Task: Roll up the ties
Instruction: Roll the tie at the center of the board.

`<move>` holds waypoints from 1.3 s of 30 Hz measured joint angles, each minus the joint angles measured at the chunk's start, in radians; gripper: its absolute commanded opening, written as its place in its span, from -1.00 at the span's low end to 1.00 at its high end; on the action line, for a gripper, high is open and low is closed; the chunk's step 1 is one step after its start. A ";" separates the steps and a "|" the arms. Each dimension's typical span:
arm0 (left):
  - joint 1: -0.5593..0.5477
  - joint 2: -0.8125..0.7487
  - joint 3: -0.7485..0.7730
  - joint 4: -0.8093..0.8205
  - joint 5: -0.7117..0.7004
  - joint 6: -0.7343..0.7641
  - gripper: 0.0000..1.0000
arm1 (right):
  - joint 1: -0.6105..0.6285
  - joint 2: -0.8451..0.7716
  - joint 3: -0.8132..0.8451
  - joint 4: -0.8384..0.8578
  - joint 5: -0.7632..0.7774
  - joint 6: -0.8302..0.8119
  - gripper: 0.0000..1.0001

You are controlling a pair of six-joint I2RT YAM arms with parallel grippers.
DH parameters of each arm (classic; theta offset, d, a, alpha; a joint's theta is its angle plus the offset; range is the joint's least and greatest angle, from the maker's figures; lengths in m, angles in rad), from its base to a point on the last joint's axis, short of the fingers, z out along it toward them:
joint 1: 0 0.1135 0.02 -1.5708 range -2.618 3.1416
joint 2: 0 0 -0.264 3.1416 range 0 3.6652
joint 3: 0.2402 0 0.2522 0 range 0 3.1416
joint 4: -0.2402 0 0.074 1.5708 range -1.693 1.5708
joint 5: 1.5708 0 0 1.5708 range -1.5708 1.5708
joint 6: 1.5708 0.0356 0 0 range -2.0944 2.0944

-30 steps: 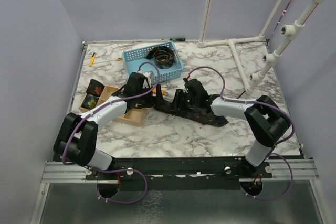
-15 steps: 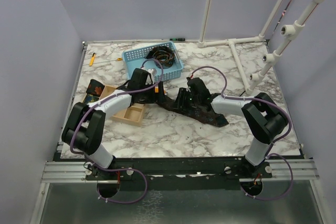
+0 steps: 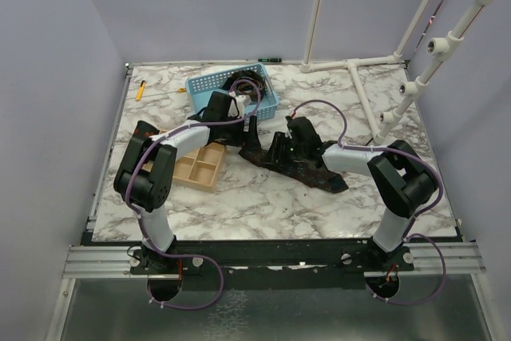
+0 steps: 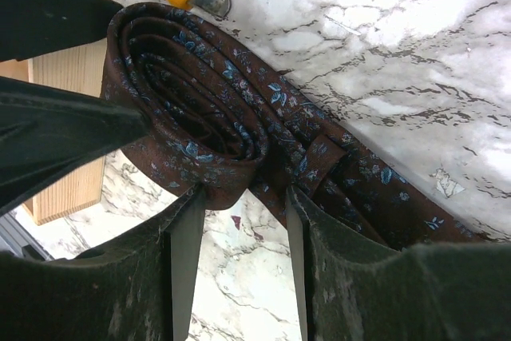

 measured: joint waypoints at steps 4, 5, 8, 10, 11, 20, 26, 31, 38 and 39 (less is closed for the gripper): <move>0.000 0.053 0.035 -0.009 0.082 0.012 0.57 | -0.007 0.000 -0.001 0.001 -0.007 -0.003 -0.05; 0.000 0.061 0.040 -0.010 0.095 0.013 0.55 | -0.008 0.000 -0.001 0.002 -0.009 -0.004 -0.05; 0.000 0.087 0.052 -0.011 0.127 0.015 0.43 | -0.010 0.000 -0.001 0.002 -0.014 -0.006 -0.04; 0.001 0.104 0.053 -0.014 0.136 0.016 0.30 | -0.010 0.000 -0.001 0.002 -0.019 -0.009 -0.04; 0.003 0.113 0.053 -0.016 0.142 0.017 0.24 | -0.010 0.000 -0.002 0.002 -0.021 -0.010 -0.04; 0.012 0.111 -0.013 0.008 0.205 -0.023 -0.21 | -0.010 0.000 -0.010 0.002 -0.042 -0.011 -0.04; 0.000 0.021 -0.158 0.076 0.195 -0.132 -0.14 | -0.010 -0.035 -0.066 0.013 -0.079 -0.009 -0.04; -0.056 -0.090 -0.308 0.164 0.142 -0.250 0.13 | -0.010 -0.106 -0.154 0.014 -0.100 -0.002 -0.02; -0.090 -0.212 -0.443 0.267 0.061 -0.391 0.45 | -0.010 -0.195 -0.234 0.012 -0.111 0.002 0.06; -0.091 -0.219 -0.447 0.267 0.051 -0.401 0.47 | -0.010 -0.208 -0.237 0.007 -0.113 0.002 0.07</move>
